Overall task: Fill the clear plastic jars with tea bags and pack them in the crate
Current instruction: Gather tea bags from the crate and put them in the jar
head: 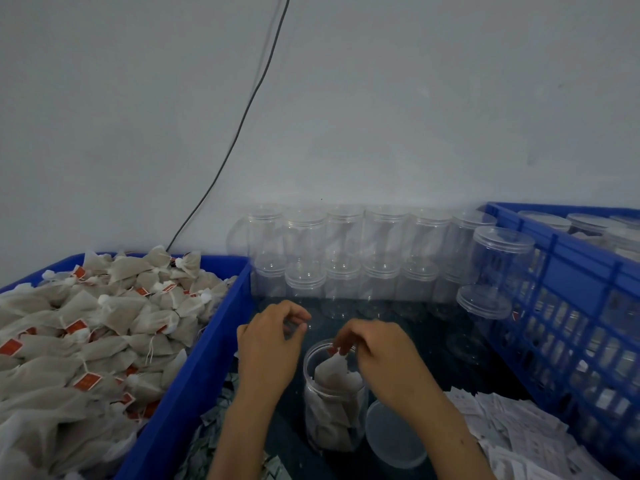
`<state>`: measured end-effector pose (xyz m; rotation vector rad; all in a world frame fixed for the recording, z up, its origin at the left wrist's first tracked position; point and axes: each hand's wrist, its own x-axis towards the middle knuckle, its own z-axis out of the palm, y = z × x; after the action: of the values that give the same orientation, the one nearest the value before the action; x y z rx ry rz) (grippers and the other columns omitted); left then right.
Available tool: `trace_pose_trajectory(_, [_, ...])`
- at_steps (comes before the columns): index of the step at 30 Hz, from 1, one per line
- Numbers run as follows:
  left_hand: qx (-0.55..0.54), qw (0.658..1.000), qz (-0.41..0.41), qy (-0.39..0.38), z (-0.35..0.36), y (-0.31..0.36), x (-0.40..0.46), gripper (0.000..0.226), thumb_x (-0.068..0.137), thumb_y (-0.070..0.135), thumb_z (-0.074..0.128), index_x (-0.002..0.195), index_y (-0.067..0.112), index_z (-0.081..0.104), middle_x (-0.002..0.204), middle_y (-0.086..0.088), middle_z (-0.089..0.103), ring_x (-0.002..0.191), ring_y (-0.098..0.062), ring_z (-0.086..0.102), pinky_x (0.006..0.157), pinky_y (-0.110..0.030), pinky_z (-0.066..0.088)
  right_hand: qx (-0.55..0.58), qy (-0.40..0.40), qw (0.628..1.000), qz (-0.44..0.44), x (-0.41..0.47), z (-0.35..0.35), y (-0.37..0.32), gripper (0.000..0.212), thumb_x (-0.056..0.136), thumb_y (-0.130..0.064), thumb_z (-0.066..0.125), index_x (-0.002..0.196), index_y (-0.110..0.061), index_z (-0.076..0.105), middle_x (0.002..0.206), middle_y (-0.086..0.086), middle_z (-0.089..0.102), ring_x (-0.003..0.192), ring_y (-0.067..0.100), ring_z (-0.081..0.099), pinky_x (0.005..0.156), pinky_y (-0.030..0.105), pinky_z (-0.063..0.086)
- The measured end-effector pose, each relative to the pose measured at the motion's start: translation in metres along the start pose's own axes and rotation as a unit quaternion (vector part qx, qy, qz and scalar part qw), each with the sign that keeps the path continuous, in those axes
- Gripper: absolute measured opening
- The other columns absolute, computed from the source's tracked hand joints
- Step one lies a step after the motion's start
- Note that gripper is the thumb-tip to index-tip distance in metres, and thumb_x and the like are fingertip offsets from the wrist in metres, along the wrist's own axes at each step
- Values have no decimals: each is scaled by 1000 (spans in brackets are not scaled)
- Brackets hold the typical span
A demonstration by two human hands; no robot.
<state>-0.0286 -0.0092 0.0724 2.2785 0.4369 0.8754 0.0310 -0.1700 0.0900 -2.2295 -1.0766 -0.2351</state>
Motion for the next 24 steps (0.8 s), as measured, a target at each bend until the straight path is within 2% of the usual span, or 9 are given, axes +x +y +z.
trace_pose_trajectory(3, [-8, 1000, -26, -16, 0, -12, 2, 30, 89, 17, 64, 79, 43, 52, 86, 21, 59, 83, 6, 55, 94, -35, 47, -149, -42, 987, -43, 1, 13, -4, 32, 87, -11, 43, 105, -25, 65, 107, -10, 66, 103, 11, 51, 92, 30, 29])
trace_pose_trajectory(6, [-54, 997, -50, -36, 2, -21, 3, 26, 93, 12, 57, 84, 36, 58, 91, 20, 62, 89, 6, 57, 85, -20, 47, -198, -88, 975, -55, 2, 22, -9, 31, 88, -16, 42, 102, -25, 68, 101, -5, 66, 97, 14, 52, 91, 34, 24])
trace_pose_trajectory(8, [-85, 992, -75, -51, 6, -24, 3, 22, 96, 12, 53, 88, 31, 60, 93, 16, 64, 93, 1, 59, 83, -19, 45, -193, -119, 973, -52, 0, 22, -9, 32, 87, -12, 40, 99, -23, 68, 99, -4, 67, 90, 15, 54, 94, 34, 24])
trace_pose_trajectory(11, [-121, 982, -116, -82, 14, -25, 2, 18, 99, 16, 46, 91, 22, 61, 93, 10, 66, 92, -6, 61, 91, -32, 49, -105, -102, 988, -56, -2, 15, -5, 37, 87, -6, 39, 99, -22, 70, 95, -6, 70, 81, 11, 56, 93, 27, 32])
trace_pose_trajectory(14, [-142, 972, -143, -119, 20, -29, 2, 20, 100, 19, 44, 93, 16, 62, 96, 2, 66, 94, -12, 62, 93, -37, 49, 39, 47, 998, -14, 0, 10, -1, 33, 87, 3, 46, 89, -20, 70, 85, -10, 69, 80, 4, 60, 80, 20, 46])
trace_pose_trajectory(16, [-143, 969, -153, -134, 24, -32, 2, 20, 101, 20, 44, 93, 16, 62, 97, 0, 66, 92, -12, 63, 91, -34, 50, 48, 113, 992, 17, 2, 11, 6, 32, 89, 2, 48, 90, -24, 66, 91, -13, 63, 89, 2, 56, 86, 25, 45])
trace_pose_trajectory(18, [-151, 965, -162, -139, 26, -33, 2, 25, 102, 23, 41, 91, 17, 62, 93, 2, 67, 86, -7, 64, 79, -25, 50, 48, 73, 994, 60, 3, 14, 11, 30, 93, -6, 47, 99, -29, 65, 99, -14, 62, 96, 3, 55, 93, 32, 44])
trace_pose_trajectory(20, [-186, 954, -184, -145, 26, -30, 2, 34, 103, 31, 36, 91, 17, 64, 88, 4, 70, 79, -2, 65, 67, -17, 45, 68, 6, 993, 92, 3, 16, 14, 29, 97, -13, 46, 104, -32, 66, 102, -15, 65, 92, 3, 60, 93, 31, 47])
trace_pose_trajectory(24, [-272, 918, -229, -174, 24, -20, 0, 53, 103, 46, 23, 92, 21, 69, 79, 8, 75, 73, -1, 69, 63, -16, 45, 174, -26, 979, 107, 4, 23, 10, 35, 95, -4, 46, 99, -30, 70, 96, -13, 68, 85, -4, 62, 71, 10, 47])
